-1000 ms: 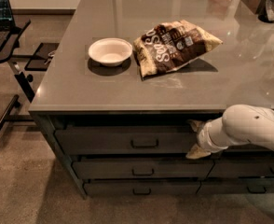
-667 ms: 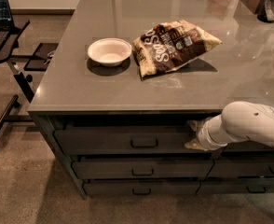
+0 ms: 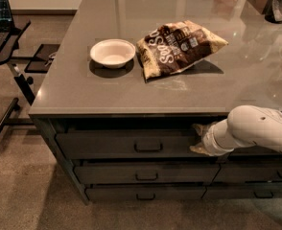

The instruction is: Open top drawer

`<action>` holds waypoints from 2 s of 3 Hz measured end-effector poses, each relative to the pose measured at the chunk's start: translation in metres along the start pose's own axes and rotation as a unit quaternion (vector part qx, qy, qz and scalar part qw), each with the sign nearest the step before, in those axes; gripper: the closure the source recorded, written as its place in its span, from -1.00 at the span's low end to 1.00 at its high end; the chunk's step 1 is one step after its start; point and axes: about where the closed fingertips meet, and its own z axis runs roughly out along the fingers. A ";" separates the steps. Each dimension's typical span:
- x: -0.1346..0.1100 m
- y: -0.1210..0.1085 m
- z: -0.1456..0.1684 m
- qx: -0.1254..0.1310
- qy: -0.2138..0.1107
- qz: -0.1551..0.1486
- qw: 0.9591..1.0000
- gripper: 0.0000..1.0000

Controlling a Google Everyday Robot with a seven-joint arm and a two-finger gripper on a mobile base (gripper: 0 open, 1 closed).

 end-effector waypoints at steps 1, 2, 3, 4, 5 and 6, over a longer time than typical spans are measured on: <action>0.000 0.000 0.000 0.000 0.000 0.000 1.000 1.00; -0.001 -0.003 -0.002 0.000 0.000 0.000 1.000 1.00; 0.000 -0.002 -0.003 0.001 0.001 0.000 1.000 1.00; -0.004 -0.003 -0.007 0.006 -0.002 -0.003 1.000 1.00; -0.001 0.001 -0.008 0.007 -0.001 -0.002 1.000 1.00; -0.006 -0.002 -0.013 0.012 -0.005 -0.004 1.000 1.00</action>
Offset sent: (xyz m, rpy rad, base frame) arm -0.0132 0.0057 0.0075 -0.0671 -0.0476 -0.0119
